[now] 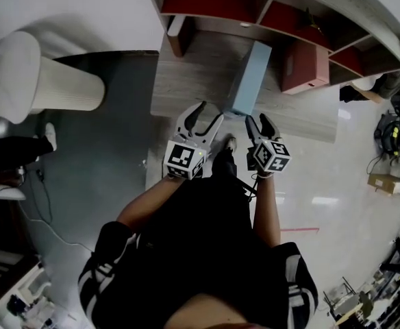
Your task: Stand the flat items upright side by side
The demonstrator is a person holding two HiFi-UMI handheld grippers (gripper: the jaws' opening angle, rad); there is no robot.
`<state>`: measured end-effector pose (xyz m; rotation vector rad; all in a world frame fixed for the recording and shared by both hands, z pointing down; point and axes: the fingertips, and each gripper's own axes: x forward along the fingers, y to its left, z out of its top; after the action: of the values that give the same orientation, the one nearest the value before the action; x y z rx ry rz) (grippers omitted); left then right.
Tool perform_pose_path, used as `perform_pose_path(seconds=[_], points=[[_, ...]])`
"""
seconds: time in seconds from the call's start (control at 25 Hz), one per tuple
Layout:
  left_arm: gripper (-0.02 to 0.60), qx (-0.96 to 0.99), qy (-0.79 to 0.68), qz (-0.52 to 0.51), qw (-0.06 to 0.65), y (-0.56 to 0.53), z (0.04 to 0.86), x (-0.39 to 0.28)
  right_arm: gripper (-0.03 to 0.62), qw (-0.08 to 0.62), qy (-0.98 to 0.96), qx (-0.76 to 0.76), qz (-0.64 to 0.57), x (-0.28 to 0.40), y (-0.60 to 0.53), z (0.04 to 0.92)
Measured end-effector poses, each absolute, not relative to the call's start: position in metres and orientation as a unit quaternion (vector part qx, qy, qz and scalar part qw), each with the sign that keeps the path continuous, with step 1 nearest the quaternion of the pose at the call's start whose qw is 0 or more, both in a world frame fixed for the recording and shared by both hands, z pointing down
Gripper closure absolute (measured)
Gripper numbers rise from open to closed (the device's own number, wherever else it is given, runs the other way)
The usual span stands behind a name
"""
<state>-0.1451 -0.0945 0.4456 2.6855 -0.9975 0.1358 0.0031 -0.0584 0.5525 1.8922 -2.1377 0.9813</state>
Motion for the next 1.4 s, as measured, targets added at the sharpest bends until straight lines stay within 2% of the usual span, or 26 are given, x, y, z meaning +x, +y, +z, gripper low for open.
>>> perform_pose_path(seconds=[0.16,0.24,0.32,0.56,0.84,0.92,0.96,1.0,1.4], points=[[0.42,0.931,-0.339,0.035,0.133,-0.093,0.439,-0.165,0.333,0.041,-0.699,0.655,0.285,-0.014,-0.051,0.507],[0.503,0.929,-0.344,0.036,0.129,-0.093,0.433,-0.176,0.31,0.046,-0.694,0.67,0.259,-0.025,-0.052,0.489],[0.543,0.929,-0.348,0.03,0.121,-0.095,0.422,-0.186,0.287,0.063,-0.686,0.685,0.235,-0.036,-0.056,0.48],[0.548,0.929,-0.35,0.014,0.12,-0.091,0.419,-0.208,0.23,0.101,-0.645,0.73,0.203,-0.052,-0.074,0.494],[0.546,0.928,-0.353,0.01,0.122,-0.089,0.423,-0.226,0.218,0.145,-0.627,0.74,0.197,-0.059,-0.101,0.522],[0.546,0.927,-0.354,0.012,0.125,-0.087,0.425,-0.231,0.225,0.15,-0.621,0.744,0.197,-0.055,-0.102,0.523],[0.546,0.927,-0.354,0.012,0.126,-0.087,0.425,-0.233,0.261,0.15,-0.619,0.745,0.197,-0.054,-0.102,0.522],[0.548,0.927,-0.354,0.012,0.127,-0.088,0.425,-0.235,0.269,0.15,-0.618,0.746,0.198,-0.052,-0.102,0.522],[0.548,0.932,-0.332,0.002,0.144,-0.096,0.421,-0.208,0.292,0.137,-0.641,0.73,0.195,-0.014,-0.098,0.504]])
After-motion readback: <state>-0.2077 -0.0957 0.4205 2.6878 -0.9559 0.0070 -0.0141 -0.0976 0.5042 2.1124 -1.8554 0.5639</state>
